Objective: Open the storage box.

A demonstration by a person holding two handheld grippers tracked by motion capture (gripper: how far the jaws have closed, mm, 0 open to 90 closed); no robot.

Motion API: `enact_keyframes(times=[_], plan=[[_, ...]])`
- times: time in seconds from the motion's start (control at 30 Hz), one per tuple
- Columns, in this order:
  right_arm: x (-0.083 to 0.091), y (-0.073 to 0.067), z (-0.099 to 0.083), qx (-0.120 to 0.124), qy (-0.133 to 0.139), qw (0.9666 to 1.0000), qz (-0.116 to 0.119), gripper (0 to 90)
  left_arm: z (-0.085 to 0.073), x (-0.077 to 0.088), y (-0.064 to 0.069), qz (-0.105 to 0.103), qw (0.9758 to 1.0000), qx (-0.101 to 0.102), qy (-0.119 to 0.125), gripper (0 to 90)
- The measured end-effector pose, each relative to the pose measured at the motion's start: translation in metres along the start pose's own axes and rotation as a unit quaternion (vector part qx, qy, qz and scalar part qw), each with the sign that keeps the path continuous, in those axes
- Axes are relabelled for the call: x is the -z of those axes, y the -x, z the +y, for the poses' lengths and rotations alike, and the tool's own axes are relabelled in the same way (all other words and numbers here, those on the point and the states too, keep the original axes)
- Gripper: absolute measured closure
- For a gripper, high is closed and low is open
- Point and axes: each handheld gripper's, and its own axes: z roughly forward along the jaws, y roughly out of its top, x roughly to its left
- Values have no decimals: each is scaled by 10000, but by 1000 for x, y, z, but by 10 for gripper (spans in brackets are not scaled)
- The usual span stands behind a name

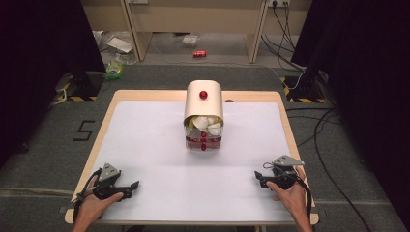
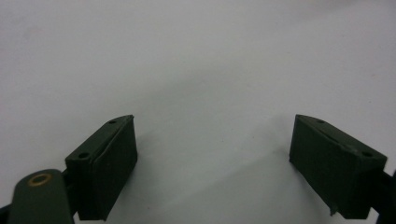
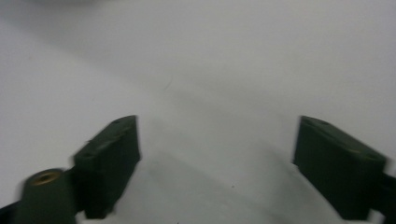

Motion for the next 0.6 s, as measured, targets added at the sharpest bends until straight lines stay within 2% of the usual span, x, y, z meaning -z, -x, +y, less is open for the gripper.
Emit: enact_keyframes(times=[0.03, 0.07, 0.13, 0.17, 0.53, 0.6], plan=[[1, -1, 1, -42, 25, 10000, -49, 142, 0, 0, 0, 0, 10000, 0, 0, 143], [3, 0, 3, -40, 116, 9999, -21, 201, 0, 0, 0, -1, 10000, 0, 0, 143], [5, -1, 4, -54, 173, 9998, 56, 193, 0, 0, 0, 1, 10000, -2, -2, 143], [7, -3, 7, -79, 207, 9997, 33, 157, 0, 0, 0, 1, 10000, -4, -2, 143], [17, -21, 33, 96, 413, 9987, 278, 210, 0, 0, 0, 3, 10000, -6, -3, 142], [18, -27, 43, 212, 453, 9981, 363, 236, 0, 0, 0, 5, 10000, -14, -4, 142]])
